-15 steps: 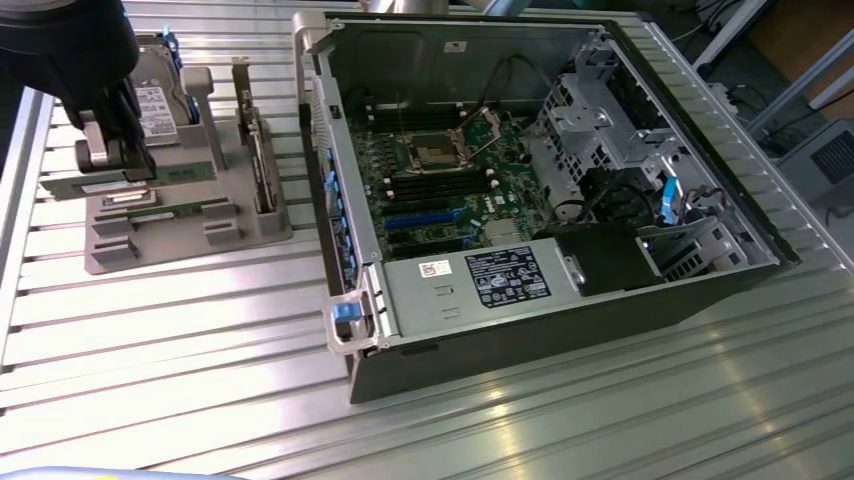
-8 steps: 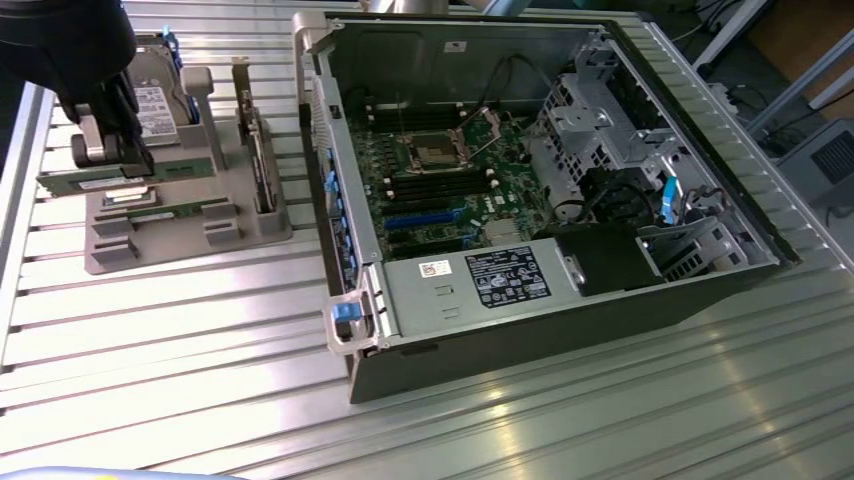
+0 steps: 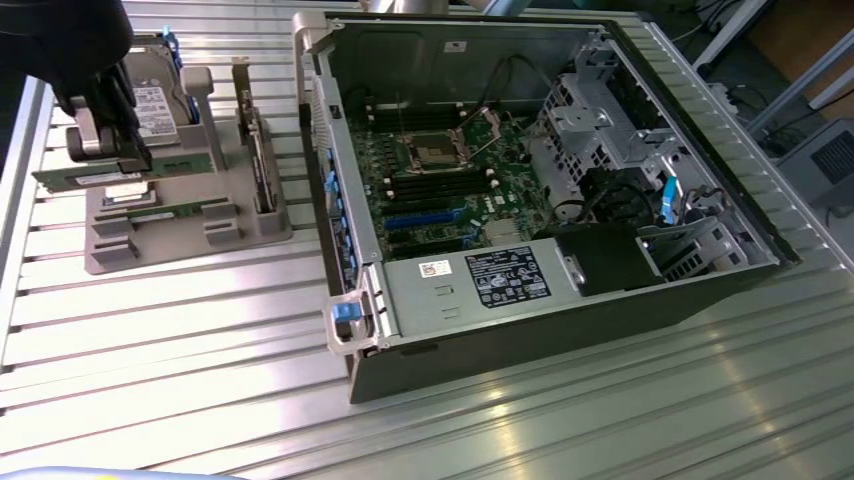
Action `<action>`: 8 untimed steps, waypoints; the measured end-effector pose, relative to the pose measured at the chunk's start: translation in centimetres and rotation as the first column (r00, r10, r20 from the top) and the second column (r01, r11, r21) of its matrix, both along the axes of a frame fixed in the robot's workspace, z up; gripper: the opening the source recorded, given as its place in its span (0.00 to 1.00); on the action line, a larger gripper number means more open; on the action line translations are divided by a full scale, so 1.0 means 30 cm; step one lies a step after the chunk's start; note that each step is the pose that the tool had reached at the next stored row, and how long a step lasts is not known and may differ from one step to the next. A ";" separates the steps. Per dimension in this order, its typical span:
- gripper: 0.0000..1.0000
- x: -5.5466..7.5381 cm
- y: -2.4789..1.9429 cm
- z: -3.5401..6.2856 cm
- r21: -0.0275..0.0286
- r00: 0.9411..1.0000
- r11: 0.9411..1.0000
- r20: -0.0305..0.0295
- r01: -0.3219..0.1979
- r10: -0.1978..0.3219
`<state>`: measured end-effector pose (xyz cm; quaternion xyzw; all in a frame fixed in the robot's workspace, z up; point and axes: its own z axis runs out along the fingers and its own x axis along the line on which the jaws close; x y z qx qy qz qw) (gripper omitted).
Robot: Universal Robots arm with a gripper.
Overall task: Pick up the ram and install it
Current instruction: 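Pick up the ram and move it above insertion slot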
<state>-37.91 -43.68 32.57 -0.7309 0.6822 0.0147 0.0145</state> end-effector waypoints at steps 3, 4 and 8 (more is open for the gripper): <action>0.12 0.000 0.000 0.009 0.000 1.000 1.000 0.000 0.000 0.000; 0.12 0.000 0.000 0.011 0.000 1.000 1.000 0.000 0.000 0.000; 0.12 0.000 0.000 0.024 0.000 1.000 1.000 0.000 0.000 0.000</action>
